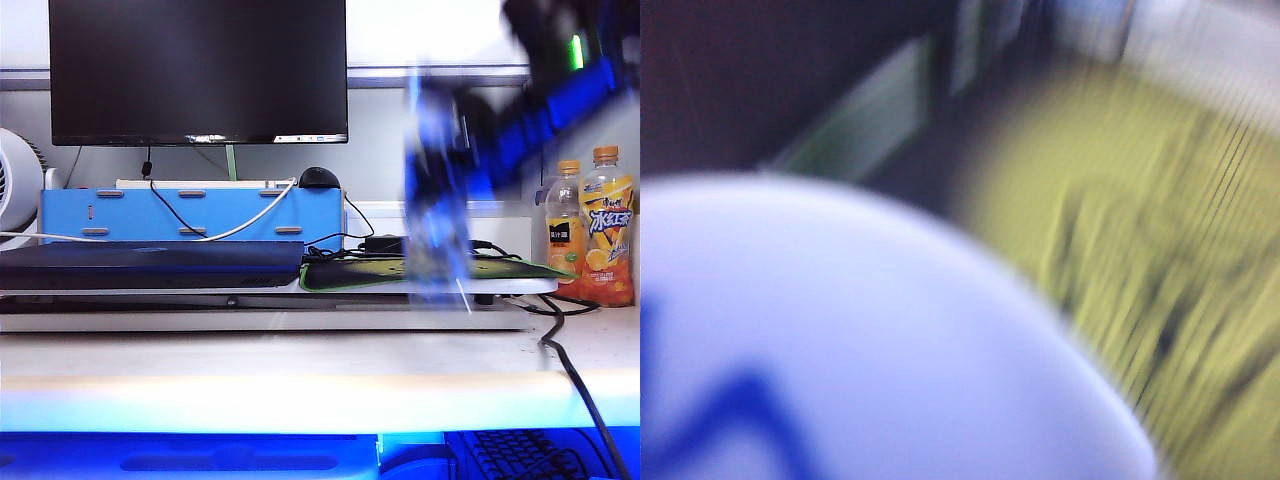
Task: Pick up the mineral water bottle and place it on the laptop.
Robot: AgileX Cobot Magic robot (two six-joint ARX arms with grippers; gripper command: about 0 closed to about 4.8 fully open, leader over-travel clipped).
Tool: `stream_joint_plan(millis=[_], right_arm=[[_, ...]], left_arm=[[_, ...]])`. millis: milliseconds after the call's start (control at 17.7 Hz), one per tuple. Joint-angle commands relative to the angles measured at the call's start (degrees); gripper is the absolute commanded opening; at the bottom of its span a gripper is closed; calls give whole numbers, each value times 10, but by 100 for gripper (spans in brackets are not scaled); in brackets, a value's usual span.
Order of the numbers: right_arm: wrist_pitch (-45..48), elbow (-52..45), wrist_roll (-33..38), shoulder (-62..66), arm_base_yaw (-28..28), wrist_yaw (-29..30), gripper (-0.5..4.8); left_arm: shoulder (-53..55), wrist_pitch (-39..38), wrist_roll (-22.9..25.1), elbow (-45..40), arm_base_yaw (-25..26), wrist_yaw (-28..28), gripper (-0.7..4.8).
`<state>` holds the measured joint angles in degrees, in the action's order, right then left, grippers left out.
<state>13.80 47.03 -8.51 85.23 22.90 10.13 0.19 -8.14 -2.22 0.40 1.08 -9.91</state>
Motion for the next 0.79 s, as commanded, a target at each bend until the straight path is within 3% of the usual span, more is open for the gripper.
stream_joint_plan(millis=[56,451,789], right_arm=[[19,101,11,-27,15,19,0],[-19,357,13,144,87,60,-1],[0,454,12,267,152,38,-1]], left_arm=[[-1,-4,1,0,0,-3,-2],[-1,-3,1,0,0,-3,-2],[-1,-3,1,0,0,-3,-2]])
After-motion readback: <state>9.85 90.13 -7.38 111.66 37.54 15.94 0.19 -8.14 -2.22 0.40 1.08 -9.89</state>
